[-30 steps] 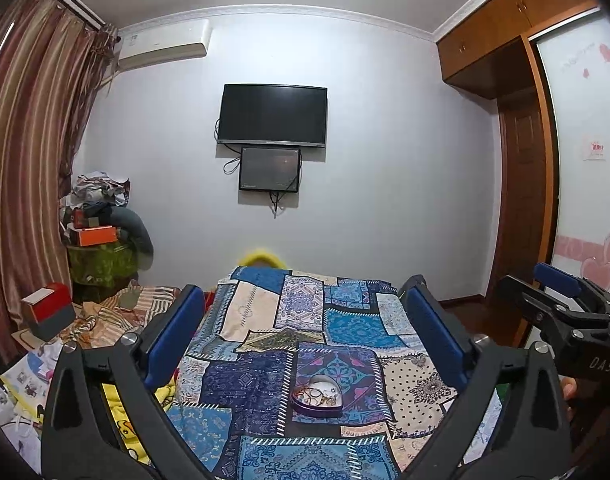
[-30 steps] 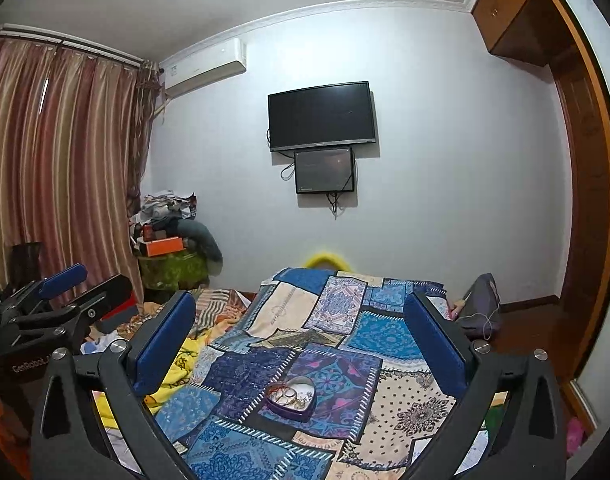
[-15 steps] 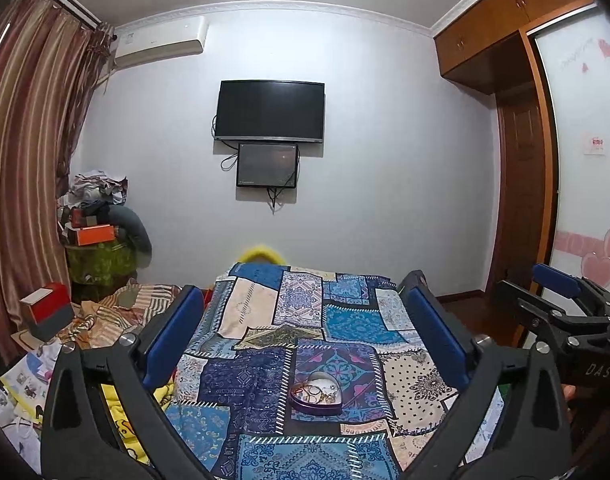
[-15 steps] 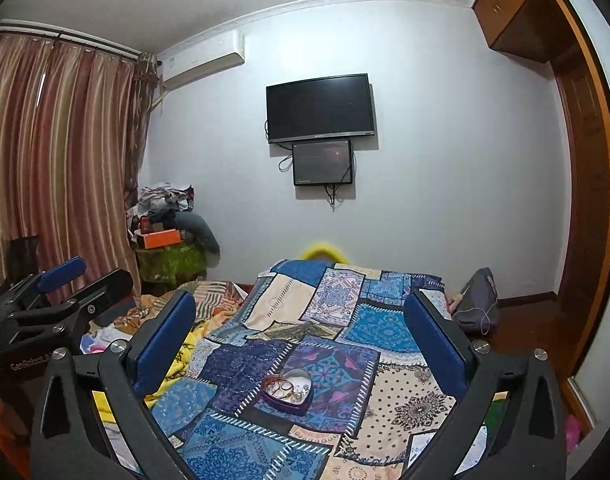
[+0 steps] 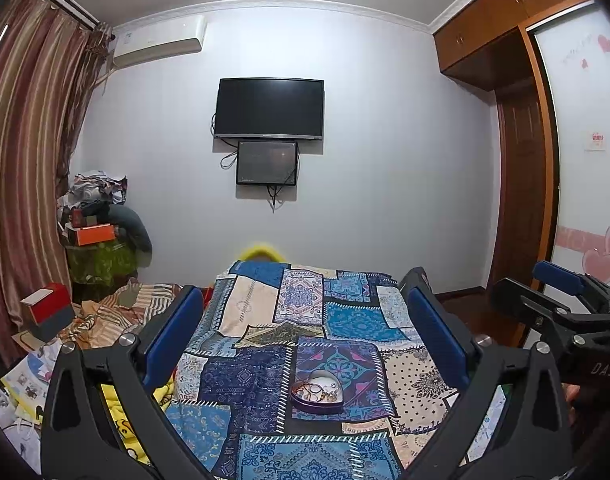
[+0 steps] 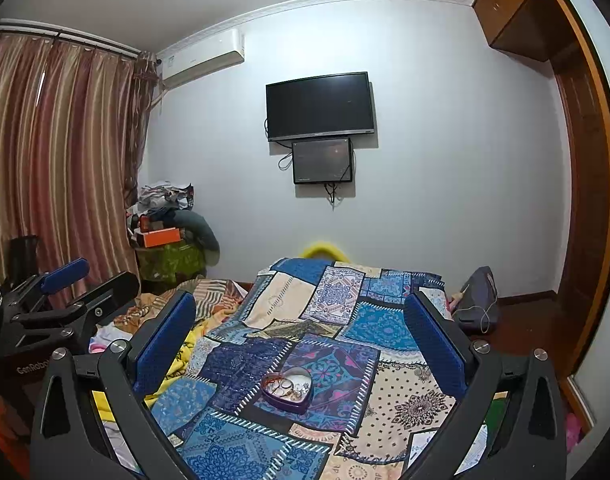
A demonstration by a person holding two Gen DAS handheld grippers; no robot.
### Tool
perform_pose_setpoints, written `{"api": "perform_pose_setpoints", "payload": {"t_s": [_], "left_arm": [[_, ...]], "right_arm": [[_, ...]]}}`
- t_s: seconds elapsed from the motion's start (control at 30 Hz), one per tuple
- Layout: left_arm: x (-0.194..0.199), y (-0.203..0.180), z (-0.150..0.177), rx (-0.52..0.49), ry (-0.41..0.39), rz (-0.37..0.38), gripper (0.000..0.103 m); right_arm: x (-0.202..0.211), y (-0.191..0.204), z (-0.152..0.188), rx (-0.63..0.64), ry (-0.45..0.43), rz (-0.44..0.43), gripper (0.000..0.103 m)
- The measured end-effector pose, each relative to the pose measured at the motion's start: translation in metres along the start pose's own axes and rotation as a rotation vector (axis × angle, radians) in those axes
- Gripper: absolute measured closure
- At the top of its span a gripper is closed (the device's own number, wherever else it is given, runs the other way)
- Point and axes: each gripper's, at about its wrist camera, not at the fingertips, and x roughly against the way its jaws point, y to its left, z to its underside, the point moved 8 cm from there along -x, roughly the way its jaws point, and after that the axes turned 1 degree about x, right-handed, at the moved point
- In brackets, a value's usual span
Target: Organize jewelry
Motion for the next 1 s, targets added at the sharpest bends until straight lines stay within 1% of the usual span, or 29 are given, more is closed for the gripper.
{"api": "perform_pose_setpoints", "payload": {"t_s": [0.73,1.0], "left_arm": [[-0.0053,0.0035,0.0041,0.018,0.017,0.003,0.001],[-0.0081,0.0034,0.0039,0.027,0.031,0.023,0.001]], "right_arm": [[0.0011,-0.0005,-0.0006,-0.001,0.003,0.002,0.000],[0.0022,-0.0021,-0.0028,0.003,0.008,0.002,0.000]]}}
